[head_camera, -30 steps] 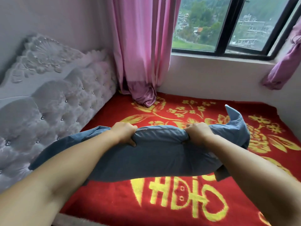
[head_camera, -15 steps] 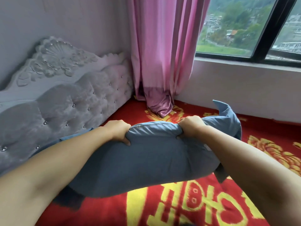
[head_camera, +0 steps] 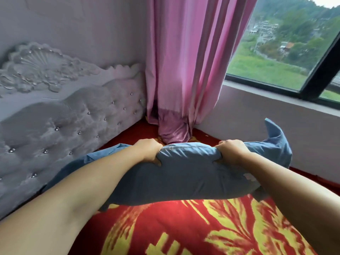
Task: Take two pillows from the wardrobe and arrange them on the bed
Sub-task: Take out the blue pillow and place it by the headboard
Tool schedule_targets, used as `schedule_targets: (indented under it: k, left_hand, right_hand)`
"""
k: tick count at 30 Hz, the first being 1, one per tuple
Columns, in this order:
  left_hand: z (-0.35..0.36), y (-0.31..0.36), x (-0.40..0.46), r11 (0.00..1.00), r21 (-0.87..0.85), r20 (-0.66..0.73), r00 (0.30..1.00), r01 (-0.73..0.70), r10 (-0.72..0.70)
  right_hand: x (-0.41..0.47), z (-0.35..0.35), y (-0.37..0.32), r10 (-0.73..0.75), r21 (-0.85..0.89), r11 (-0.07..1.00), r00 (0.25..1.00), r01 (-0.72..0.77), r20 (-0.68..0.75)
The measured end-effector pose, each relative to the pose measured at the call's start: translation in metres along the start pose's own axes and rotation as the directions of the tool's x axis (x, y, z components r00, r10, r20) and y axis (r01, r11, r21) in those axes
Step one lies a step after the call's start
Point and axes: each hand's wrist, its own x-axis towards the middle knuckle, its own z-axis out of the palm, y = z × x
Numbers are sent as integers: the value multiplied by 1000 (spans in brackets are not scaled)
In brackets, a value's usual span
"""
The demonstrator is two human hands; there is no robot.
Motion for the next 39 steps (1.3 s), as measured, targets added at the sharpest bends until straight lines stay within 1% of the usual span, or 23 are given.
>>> schedule_targets:
  k: [4, 8, 13, 17, 22, 25, 28, 31, 34, 36, 39]
  left_hand:
    - [-13, -15, 11, 998, -53, -41, 999, 21, -23]
    - [-20, -52, 21, 999, -39, 13, 1000, 12, -11]
    - [-25, -119, 46, 997, 37, 31, 997, -73, 72]
    - [-8, -183, 75, 987, 71, 44, 989, -143, 140]
    - [13, -259, 71, 992, 47, 89, 990, -114, 109]
    - [3, -288, 72, 996, 18, 70, 994, -90, 89]
    - [-16, -291, 78, 995, -4, 39, 995, -97, 97]
    - [-21, -272, 83, 994, -20, 25, 994, -104, 105]
    - [-18, -248, 94, 993, -71, 29, 995, -92, 95]
    - [-15, -234, 107, 992, -112, 42, 997, -63, 68]
    - [-7, -218, 136, 985, -169, 43, 999, 16, -9]
  right_hand:
    - [18, -26, 8, -9, -62, 998, 999, 6, -50]
    - [42, -34, -11, 8, -68, 998, 999, -12, -53]
    - [84, -34, -51, 82, 16, 997, 996, -81, -40]
    - [136, -37, -90, 143, 55, 988, 990, -144, 16]
    - [192, -64, -146, 111, 49, 992, 993, -113, 32]
    - [214, -85, -155, 89, 25, 996, 996, -89, -1]
    - [218, -98, -146, 103, 14, 995, 994, -102, -34]
    - [213, -97, -125, 109, 6, 994, 994, -109, -10]
    - [217, -93, -96, 79, -1, 997, 997, -79, -2]
    - [231, -89, -74, 50, -42, 998, 999, -50, 8]
    - [265, -81, -41, -7, -111, 994, 999, 11, 37]
